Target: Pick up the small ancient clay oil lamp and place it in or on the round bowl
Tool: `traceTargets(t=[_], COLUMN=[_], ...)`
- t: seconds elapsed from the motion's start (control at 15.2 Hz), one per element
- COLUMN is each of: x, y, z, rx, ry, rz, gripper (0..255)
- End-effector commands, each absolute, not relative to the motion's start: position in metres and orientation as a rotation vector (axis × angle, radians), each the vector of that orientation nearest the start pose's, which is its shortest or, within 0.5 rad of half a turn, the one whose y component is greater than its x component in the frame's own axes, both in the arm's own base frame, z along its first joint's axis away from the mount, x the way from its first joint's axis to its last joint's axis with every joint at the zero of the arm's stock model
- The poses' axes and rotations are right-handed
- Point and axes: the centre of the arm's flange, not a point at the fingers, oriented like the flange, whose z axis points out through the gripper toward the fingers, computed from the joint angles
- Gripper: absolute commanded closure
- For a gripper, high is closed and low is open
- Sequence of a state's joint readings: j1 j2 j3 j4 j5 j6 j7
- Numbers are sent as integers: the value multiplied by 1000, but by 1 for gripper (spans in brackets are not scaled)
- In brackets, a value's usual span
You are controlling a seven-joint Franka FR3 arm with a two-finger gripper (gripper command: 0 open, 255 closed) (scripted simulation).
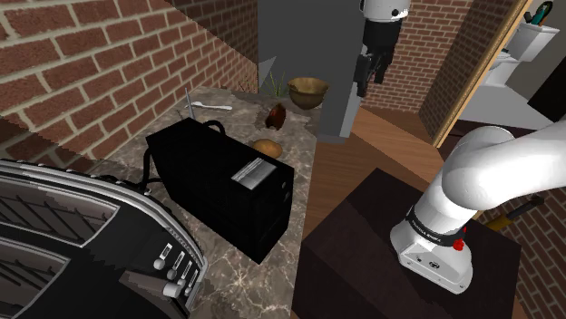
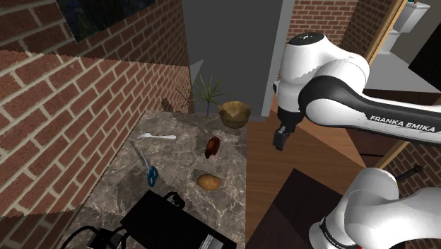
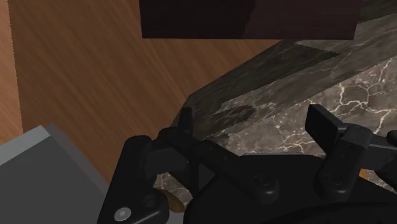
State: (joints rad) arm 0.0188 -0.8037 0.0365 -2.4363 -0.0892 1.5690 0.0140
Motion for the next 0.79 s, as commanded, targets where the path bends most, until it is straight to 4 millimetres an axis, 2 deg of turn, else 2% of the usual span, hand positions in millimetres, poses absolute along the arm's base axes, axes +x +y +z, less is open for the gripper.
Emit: traceTargets(t=[0.0,0.73], x=[299,398], y=[10,84], z=[558,494], rx=[-3257,-3222], ry=[-52,453], rz=[99,5], gripper=[0,0])
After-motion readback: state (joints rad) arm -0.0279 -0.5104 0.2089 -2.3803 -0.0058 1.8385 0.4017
